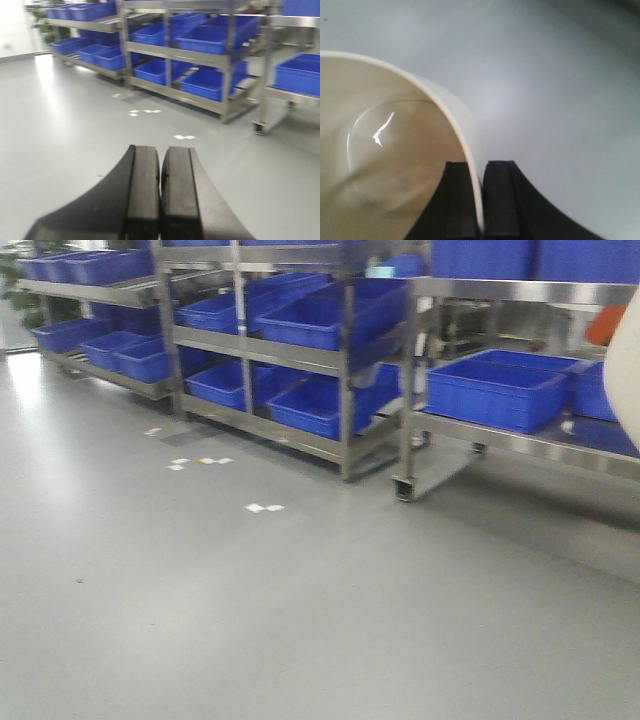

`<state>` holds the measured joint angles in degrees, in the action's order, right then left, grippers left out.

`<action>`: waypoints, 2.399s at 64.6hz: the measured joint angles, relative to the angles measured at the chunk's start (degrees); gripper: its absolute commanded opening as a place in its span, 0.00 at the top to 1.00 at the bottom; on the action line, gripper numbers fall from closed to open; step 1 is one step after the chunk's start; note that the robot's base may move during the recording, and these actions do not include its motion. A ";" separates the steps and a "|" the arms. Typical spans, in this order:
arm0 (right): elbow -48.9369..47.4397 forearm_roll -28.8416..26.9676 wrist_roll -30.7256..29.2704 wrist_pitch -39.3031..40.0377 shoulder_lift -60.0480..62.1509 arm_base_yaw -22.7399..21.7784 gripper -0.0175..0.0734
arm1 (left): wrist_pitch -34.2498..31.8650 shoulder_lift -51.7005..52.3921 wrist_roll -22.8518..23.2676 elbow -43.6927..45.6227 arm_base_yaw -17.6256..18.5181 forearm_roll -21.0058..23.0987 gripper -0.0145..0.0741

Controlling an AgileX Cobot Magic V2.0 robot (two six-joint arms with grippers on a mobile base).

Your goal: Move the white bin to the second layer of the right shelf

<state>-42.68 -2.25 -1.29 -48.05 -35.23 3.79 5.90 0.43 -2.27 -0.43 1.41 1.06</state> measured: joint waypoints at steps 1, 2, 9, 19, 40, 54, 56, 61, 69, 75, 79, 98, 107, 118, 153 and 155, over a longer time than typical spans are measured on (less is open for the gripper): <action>0.00 0.00 0.00 0.00 0.00 0.00 0.75 | 0.00 0.00 0.00 0.00 0.00 0.00 0.74; 0.00 0.00 0.00 0.00 0.00 0.00 0.75 | 0.00 0.00 0.00 0.00 0.00 0.00 0.74; 0.00 0.00 0.00 0.00 0.00 0.00 0.75 | 0.00 0.00 0.00 0.00 0.00 0.00 0.74; 0.00 0.00 0.00 0.00 0.00 0.00 0.75 | 0.00 0.00 0.00 0.00 0.00 0.00 0.74; 0.00 0.00 0.00 0.00 0.00 0.00 0.75 | 0.00 0.00 0.00 0.00 0.00 0.00 0.74; 0.03 0.00 0.00 0.00 0.00 0.00 0.75 | 0.00 0.00 0.00 0.00 0.00 0.00 0.74; 0.03 0.00 0.00 0.00 0.00 0.00 0.75 | 0.00 0.00 0.00 0.00 0.00 0.00 0.74; 0.03 0.00 0.00 0.00 0.00 0.00 0.75 | 0.00 0.00 0.00 0.00 0.00 0.00 0.74; 0.03 0.00 0.00 0.00 0.00 0.00 0.75 | 0.00 0.00 0.00 0.00 0.00 0.00 0.74; 0.03 0.00 0.00 0.00 0.00 0.00 0.75 | 0.00 0.00 0.00 0.00 0.00 0.00 0.74; 0.03 0.00 0.00 0.00 0.00 0.00 0.75 | 0.00 0.00 0.00 0.00 0.00 0.00 0.74; 0.03 0.00 0.00 0.00 0.00 0.00 0.75 | 0.00 0.00 0.00 0.00 0.26 0.00 0.74; 0.03 0.00 0.00 0.00 0.00 0.00 0.75 | 0.00 0.00 0.00 0.00 1.61 0.00 0.74; 0.03 0.00 0.00 0.00 0.00 0.00 0.75 | 0.00 0.00 0.00 0.00 3.08 0.00 0.74; 0.03 0.00 0.00 0.00 0.00 0.00 0.75 | 0.00 0.00 0.00 0.00 3.29 0.00 0.74; 0.03 0.00 0.00 0.00 0.00 0.00 0.75 | 0.00 0.00 0.00 0.00 3.29 0.00 0.74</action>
<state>-42.66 -2.25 -1.29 -48.05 -35.23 3.79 5.90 0.43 -2.27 -0.43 4.70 1.06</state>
